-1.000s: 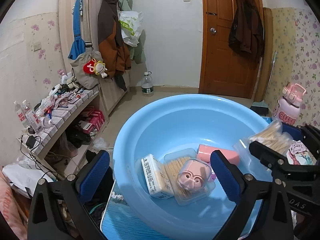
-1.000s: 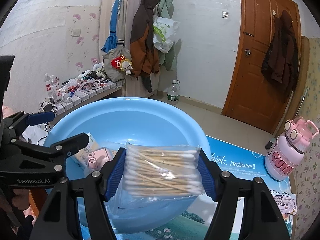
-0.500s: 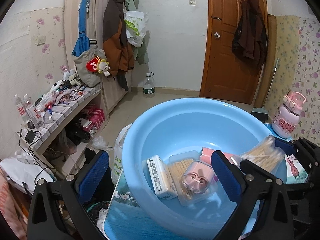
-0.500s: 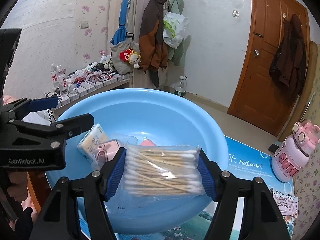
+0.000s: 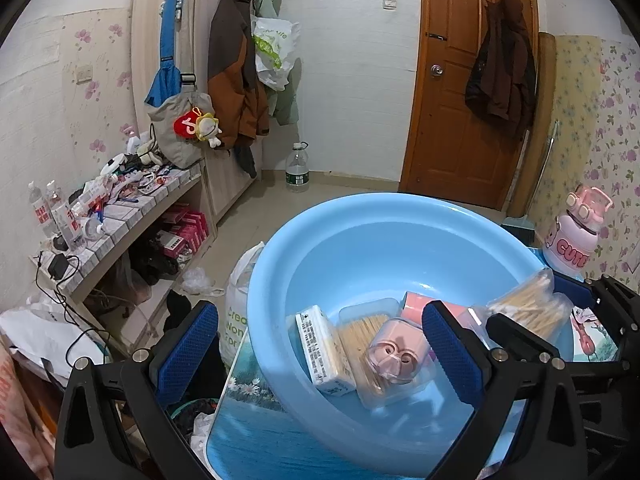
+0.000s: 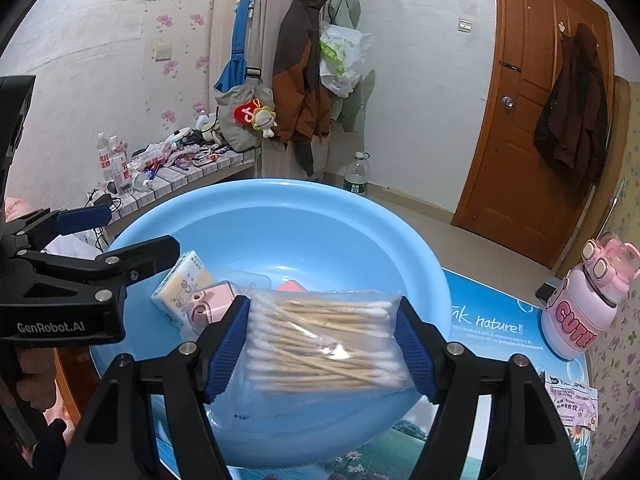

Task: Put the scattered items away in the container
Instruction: 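Lower the cotton swab bag into the basin and open the right gripper, then withdraw both grippers from the basin back over the table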

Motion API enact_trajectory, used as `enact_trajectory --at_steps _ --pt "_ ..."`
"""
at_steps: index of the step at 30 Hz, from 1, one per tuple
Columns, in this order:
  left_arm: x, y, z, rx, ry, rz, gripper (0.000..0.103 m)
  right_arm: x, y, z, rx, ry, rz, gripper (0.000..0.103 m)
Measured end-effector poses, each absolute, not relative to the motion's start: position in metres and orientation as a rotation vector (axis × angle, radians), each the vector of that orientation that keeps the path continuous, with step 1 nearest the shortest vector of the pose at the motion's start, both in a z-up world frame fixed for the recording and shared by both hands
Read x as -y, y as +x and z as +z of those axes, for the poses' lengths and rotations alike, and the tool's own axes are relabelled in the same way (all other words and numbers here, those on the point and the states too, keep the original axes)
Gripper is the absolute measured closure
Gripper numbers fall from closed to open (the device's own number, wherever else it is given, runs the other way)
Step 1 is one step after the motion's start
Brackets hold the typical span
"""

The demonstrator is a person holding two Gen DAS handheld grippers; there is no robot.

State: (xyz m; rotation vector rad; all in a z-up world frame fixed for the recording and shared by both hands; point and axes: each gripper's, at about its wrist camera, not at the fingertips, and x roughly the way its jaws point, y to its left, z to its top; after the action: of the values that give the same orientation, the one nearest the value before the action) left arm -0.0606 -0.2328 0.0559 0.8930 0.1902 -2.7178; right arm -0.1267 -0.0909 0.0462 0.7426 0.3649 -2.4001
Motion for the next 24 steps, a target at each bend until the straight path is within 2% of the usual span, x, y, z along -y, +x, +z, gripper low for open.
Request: enact_trajectory --at_steps 2,14,24 --pt "0.233 -0.06 0.057 -0.189 0.89 -2.719 0.0 0.09 -0.126 0.047 -0.363 0.738 -2.406 0.023" --pt "0.228 -0.058 0.06 -0.175 0.888 -2.725 0.0 0.077 -0.123 0.056 -0.332 0.725 -2.425 0.022" --pt "0.22 -0.054 0.062 -0.167 0.888 -2.73 0.0 0.037 -0.124 0.064 -0.213 0.746 -2.499 0.022"
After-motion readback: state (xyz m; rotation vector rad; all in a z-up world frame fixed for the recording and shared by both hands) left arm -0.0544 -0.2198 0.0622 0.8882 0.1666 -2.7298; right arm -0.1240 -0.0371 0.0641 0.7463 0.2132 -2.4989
